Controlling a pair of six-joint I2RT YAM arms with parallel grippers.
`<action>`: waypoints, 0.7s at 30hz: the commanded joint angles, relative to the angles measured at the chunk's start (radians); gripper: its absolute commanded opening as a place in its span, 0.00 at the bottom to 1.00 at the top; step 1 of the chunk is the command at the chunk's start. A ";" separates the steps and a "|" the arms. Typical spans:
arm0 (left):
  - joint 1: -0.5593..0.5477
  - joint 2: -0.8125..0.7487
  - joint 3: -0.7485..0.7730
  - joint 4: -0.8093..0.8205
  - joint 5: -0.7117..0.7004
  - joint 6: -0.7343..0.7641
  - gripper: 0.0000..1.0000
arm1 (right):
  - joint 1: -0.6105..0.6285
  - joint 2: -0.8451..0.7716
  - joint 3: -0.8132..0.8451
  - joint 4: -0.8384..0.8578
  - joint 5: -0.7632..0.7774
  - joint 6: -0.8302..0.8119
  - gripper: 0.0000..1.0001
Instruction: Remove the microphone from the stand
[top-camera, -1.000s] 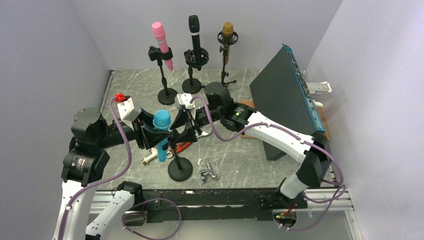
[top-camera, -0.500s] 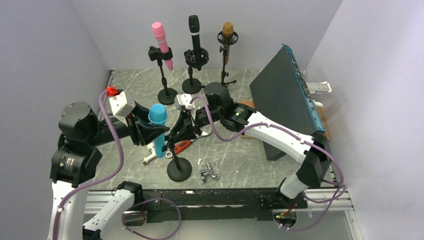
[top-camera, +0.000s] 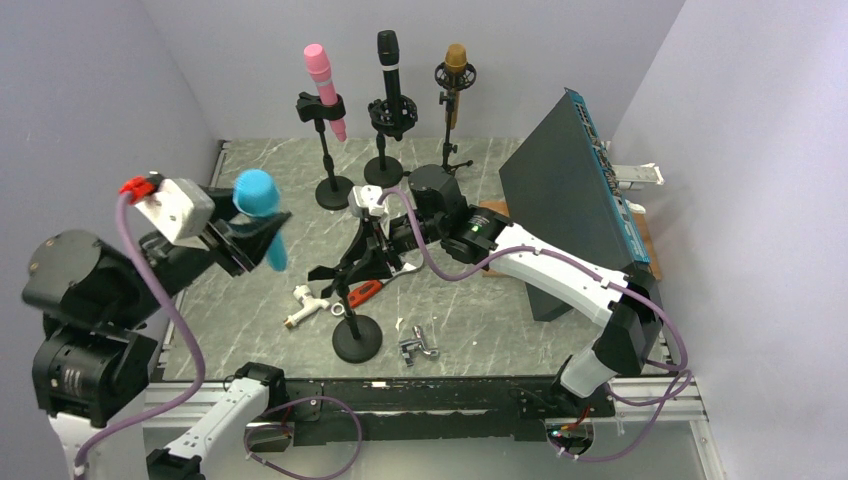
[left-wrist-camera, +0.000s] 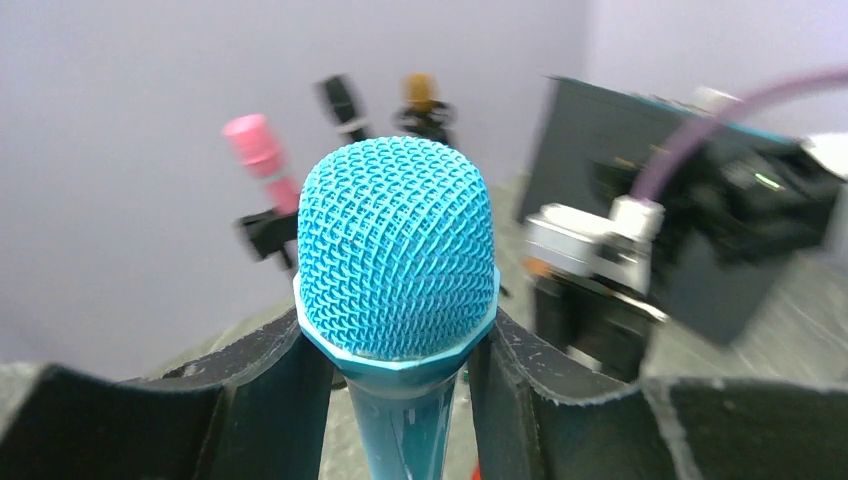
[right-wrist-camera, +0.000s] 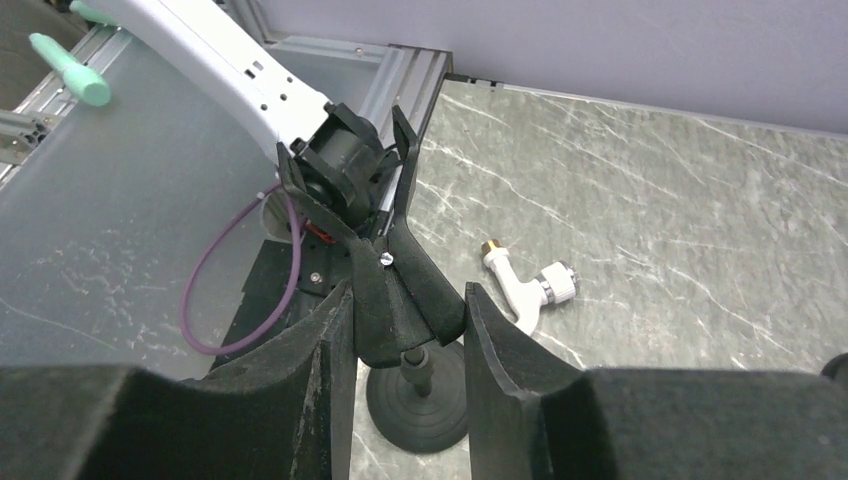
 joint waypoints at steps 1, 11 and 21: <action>-0.002 -0.001 0.038 0.038 -0.530 -0.119 0.00 | 0.003 -0.047 0.013 0.024 0.069 -0.002 0.00; -0.002 0.009 -0.029 -0.093 -0.730 -0.261 0.00 | 0.076 -0.025 0.061 -0.193 0.171 -0.139 0.00; -0.002 0.059 0.053 -0.093 -0.706 -0.253 0.00 | 0.127 0.013 0.024 -0.342 0.303 -0.227 0.00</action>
